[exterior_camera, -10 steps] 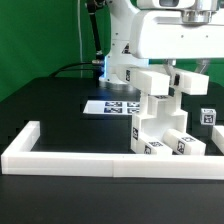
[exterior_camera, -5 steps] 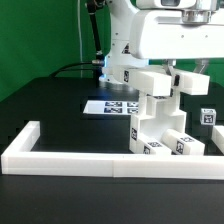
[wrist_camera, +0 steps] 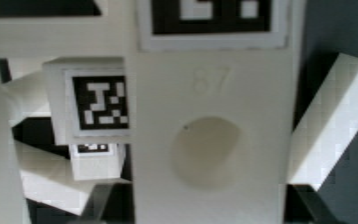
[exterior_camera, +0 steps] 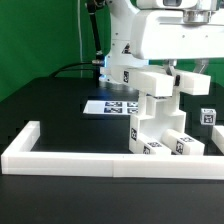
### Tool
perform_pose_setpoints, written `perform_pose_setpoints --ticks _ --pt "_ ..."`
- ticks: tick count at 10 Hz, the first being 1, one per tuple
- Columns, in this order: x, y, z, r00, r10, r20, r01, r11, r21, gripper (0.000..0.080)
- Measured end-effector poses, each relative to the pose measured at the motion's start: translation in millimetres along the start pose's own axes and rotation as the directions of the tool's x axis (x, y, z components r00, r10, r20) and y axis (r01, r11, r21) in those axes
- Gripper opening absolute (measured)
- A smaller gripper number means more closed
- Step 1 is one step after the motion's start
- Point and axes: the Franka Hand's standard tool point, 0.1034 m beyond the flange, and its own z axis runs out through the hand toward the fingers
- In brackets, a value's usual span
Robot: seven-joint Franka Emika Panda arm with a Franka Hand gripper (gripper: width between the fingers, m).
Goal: Assemble chair
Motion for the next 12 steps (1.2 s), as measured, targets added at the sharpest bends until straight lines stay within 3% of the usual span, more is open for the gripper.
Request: perform_pose_setpoints --ticks 8,12 --pt "1.2 1.3 3.2 1.0 -0.025 0.004 0.025 1.0 -0.001 0.029" --pt "-2.9 3.4 16.6 0.999 -0.041 0.016 0.041 0.999 -0.001 0.029"
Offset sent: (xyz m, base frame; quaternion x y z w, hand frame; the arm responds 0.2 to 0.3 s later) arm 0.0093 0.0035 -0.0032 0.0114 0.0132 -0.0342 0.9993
